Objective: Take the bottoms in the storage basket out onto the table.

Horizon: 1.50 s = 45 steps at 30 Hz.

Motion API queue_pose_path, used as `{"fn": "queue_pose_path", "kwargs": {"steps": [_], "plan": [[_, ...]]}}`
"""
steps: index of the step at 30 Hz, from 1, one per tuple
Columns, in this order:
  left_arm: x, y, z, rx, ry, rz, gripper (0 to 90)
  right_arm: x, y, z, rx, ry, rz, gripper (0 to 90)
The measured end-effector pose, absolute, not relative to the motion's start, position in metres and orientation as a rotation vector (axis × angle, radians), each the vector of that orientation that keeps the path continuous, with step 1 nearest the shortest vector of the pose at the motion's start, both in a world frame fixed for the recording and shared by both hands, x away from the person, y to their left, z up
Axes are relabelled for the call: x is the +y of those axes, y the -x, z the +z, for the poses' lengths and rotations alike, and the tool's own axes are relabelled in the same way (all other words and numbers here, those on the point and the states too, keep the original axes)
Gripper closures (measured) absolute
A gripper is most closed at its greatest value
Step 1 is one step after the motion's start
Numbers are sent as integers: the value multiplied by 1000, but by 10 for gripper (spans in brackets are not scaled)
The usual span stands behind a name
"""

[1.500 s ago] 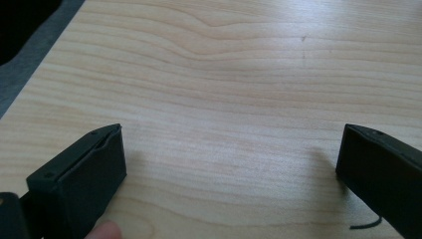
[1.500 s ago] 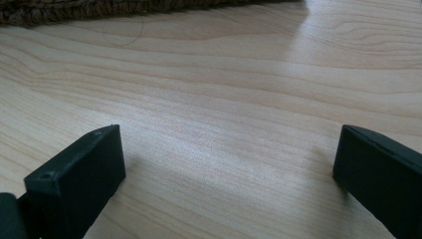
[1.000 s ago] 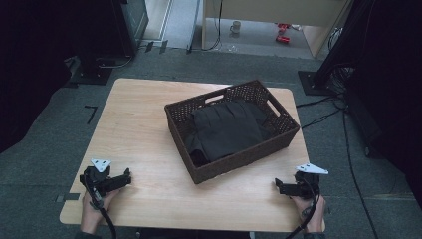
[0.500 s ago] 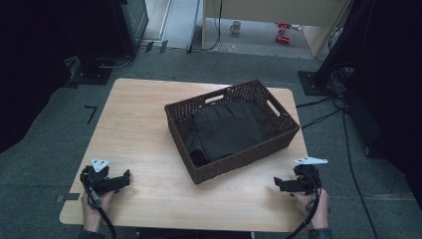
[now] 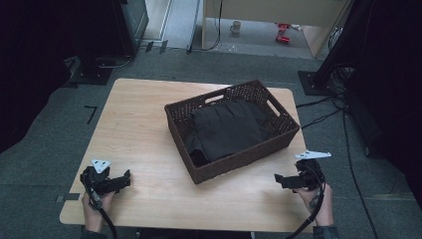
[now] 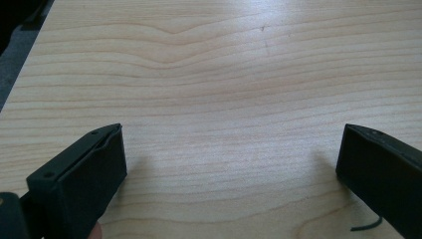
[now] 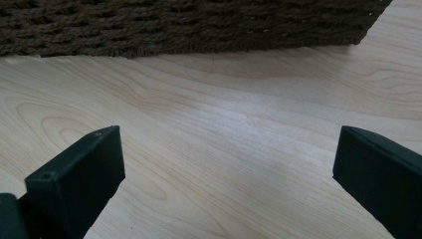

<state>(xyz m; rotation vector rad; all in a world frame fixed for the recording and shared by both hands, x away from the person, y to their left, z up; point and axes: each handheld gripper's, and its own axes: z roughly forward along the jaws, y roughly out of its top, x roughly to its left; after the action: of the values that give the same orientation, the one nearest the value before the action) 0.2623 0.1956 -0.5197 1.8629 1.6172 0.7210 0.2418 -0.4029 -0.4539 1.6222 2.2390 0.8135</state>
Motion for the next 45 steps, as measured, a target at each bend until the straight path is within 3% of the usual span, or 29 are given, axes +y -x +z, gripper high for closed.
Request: {"fn": "queue_pose_path", "kwargs": {"steps": [29, 45], "plan": [[197, -263, -520, 1631, -1853, 705, 0, -391, -262, -373, 2231, -1476, 890, 0], [197, -264, -520, 1634, -1849, 696, 0, -375, -295, -337, 2250, -1400, 925, 0]]}}
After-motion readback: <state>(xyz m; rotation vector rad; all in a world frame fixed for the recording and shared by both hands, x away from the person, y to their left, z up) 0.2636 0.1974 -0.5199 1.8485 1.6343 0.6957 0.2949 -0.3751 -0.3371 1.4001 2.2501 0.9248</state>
